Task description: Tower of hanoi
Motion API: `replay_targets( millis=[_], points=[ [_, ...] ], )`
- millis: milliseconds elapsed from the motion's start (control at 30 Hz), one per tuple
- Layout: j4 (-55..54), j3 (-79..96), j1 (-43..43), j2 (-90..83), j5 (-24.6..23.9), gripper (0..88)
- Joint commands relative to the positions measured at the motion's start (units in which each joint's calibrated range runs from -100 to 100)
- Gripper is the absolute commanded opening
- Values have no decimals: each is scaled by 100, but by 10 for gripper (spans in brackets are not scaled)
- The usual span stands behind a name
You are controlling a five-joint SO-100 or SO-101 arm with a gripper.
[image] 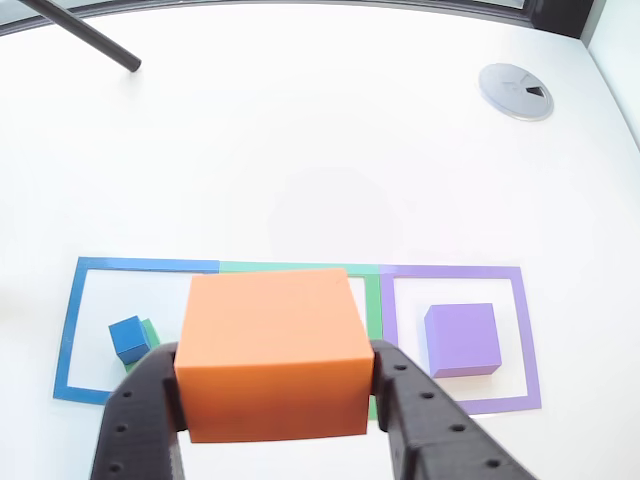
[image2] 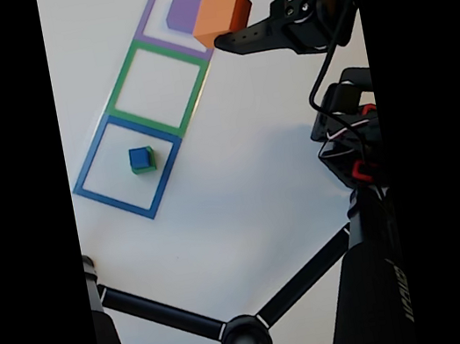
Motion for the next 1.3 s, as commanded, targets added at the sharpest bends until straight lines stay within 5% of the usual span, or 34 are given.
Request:
replay_targets(
  millis=[0, 467, 833, 1267],
  points=[
    [-994, 931, -19, 40, 0, 107],
    [-7051, 5922, -38, 363, 0, 109],
    [-12419, 7922, -48, 2987, 0, 110],
    [-15796, 7831, -38, 6451, 0, 109]
  ],
)
